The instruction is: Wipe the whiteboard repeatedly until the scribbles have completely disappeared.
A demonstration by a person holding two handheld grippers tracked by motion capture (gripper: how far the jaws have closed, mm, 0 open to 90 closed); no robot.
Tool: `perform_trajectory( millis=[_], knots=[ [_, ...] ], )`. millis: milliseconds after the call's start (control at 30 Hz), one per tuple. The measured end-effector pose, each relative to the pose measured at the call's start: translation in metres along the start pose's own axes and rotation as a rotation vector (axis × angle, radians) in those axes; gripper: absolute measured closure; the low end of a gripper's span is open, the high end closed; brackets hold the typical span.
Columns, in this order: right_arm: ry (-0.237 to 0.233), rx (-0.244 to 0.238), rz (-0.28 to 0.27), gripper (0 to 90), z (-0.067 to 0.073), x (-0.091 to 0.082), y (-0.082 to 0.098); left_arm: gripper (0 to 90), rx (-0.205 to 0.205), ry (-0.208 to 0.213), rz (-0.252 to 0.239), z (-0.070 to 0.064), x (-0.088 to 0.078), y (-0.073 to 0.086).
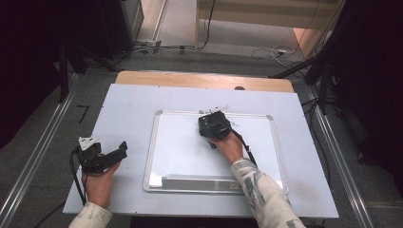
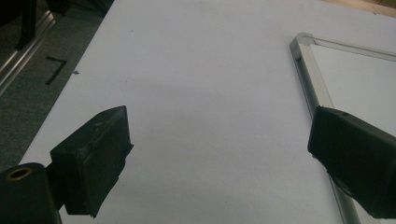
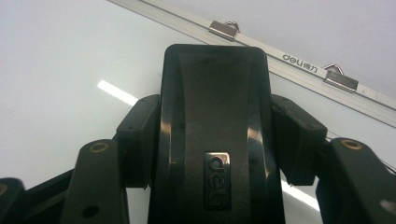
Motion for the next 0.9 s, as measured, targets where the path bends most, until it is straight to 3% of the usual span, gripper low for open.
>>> perform_trajectory(
  millis=[367,900],
  knots=[
    [-0.015,0.071,-0.070,36.5,-0.003,0.002,-0.008,6.3,-0.001,-0.002,0.001,0.001,0.000,0.000],
    [0.021,0.046,-0.068,39.3,-0.008,0.003,-0.010,6.3,-0.005,-0.004,-0.002,0.001,0.000,0.000]
  ],
)
Point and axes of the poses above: each handheld gripper's, and its own axes: x roughly forward along the jaws, y roughly out of its underside, z roughly to its left, the point moved 3 cm from there along x, roughly forward along the jaws, and after that the axes turned 7 degrees about -z, right-handed, at the moved point
